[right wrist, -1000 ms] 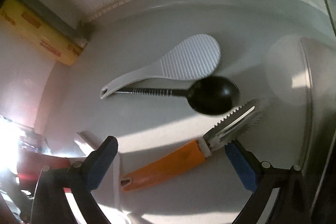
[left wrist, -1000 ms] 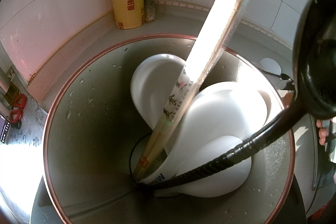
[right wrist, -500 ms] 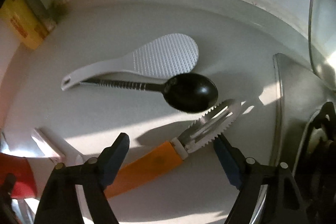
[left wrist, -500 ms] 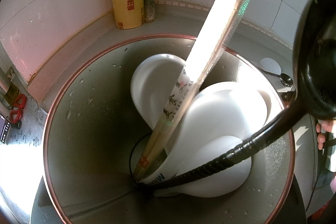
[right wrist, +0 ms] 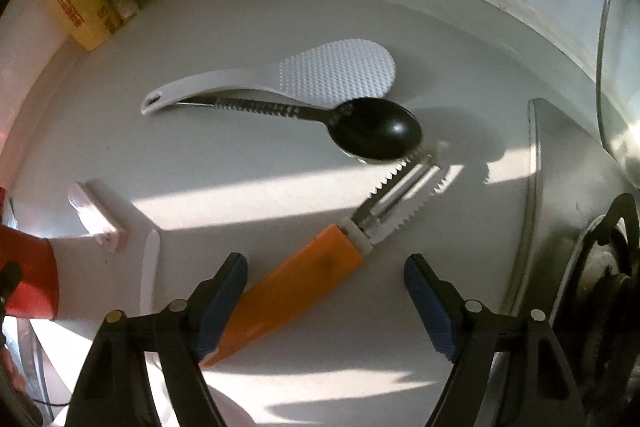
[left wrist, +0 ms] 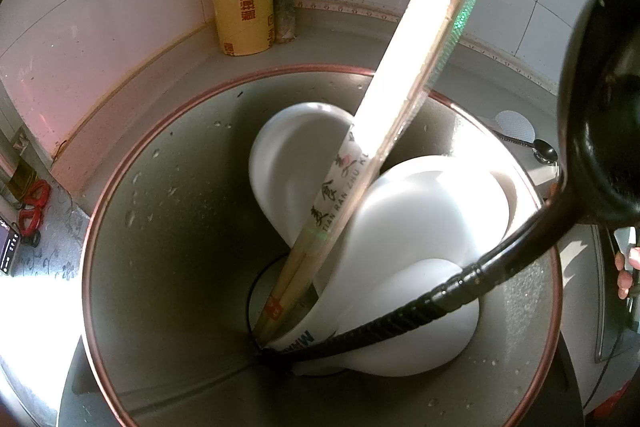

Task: Organize utensils
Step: 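Align the open right gripper around the serrated tool's head, then close the right gripper on the orange handle of the serrated tool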

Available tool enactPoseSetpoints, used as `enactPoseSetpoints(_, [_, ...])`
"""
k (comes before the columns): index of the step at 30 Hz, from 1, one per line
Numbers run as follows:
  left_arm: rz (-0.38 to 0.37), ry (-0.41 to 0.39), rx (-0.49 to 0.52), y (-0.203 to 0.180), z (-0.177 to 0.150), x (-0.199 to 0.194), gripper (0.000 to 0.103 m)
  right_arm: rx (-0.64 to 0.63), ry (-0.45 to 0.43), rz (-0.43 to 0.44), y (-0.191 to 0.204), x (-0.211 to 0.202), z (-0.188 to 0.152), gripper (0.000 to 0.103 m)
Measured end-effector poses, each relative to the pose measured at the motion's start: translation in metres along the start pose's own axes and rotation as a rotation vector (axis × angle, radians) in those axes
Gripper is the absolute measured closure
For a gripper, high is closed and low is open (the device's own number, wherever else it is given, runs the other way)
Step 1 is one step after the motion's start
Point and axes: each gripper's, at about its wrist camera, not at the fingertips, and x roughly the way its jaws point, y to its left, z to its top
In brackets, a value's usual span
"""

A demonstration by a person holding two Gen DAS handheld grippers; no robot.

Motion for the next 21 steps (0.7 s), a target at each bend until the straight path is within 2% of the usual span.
enactPoseSetpoints(6, [0.001,0.0,-0.002,0.0,0.0,0.0,0.013,0.003,-0.012,0.018,-0.015,-0.005,-0.008,0.02])
enactPoseSetpoints(12, [0.001,0.0,-0.001,0.0,0.0,0.0,0.013,0.064,-0.058,0.058,-0.023,-0.012,-0.01,0.02])
enactPoseSetpoints(18, [0.0,0.0,0.0,0.0,0.0,0.0,0.013,0.147,-0.087,0.052,-0.031,-0.008,0.002,0.032])
enactPoseSetpoints(21, [-0.001,0.0,0.001,0.0,0.0,0.0,0.013,0.153,-0.09,0.007,-0.028,-0.007,0.006,0.039])
